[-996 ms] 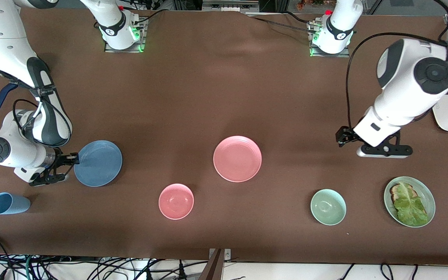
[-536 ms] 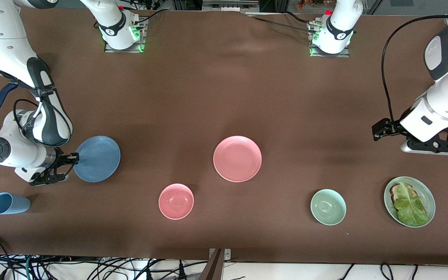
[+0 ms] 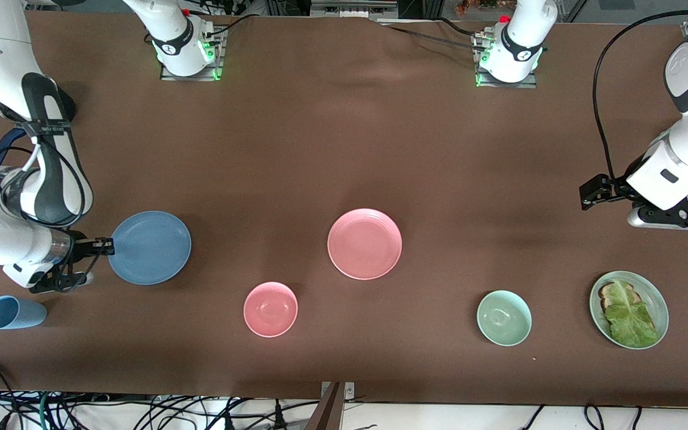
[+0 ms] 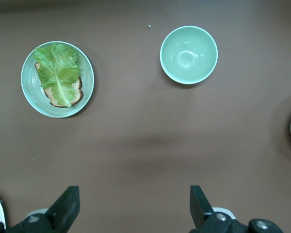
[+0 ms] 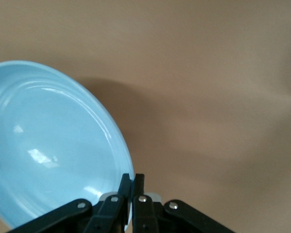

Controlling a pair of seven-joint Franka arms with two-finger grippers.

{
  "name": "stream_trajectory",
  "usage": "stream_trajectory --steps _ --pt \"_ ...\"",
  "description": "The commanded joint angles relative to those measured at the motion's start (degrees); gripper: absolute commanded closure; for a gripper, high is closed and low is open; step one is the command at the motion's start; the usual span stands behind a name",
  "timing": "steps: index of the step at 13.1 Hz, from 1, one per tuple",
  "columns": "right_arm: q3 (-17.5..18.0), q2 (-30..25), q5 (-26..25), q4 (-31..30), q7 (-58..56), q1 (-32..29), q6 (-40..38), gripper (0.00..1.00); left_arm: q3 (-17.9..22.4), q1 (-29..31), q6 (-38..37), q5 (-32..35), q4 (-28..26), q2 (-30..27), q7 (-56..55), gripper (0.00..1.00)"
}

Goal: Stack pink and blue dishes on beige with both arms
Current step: 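Withdraw the left gripper while the right gripper lifts the blue plate, then carry the blue plate over the pink plate and lower it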

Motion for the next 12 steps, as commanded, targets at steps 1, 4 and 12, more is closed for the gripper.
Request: stream_trajectory --steps 1,4,12 --pt "3.4 -0.7 2.2 4.9 0.2 -0.4 -6.5 1.00 0.3 0.5 -2.0 -1.1 2.2 -2.3 1.0 0.00" --pt "9.4 -0.8 3.1 6.6 5.2 -0.3 -9.5 1.00 -0.2 0.3 -6.7 -1.4 1.9 -4.0 0.8 0.00" --pt "16.1 -1.2 -1.1 6.6 37.7 14.5 -7.0 1.00 0.2 0.9 -11.0 -3.4 2.5 -5.5 1.3 0.00"
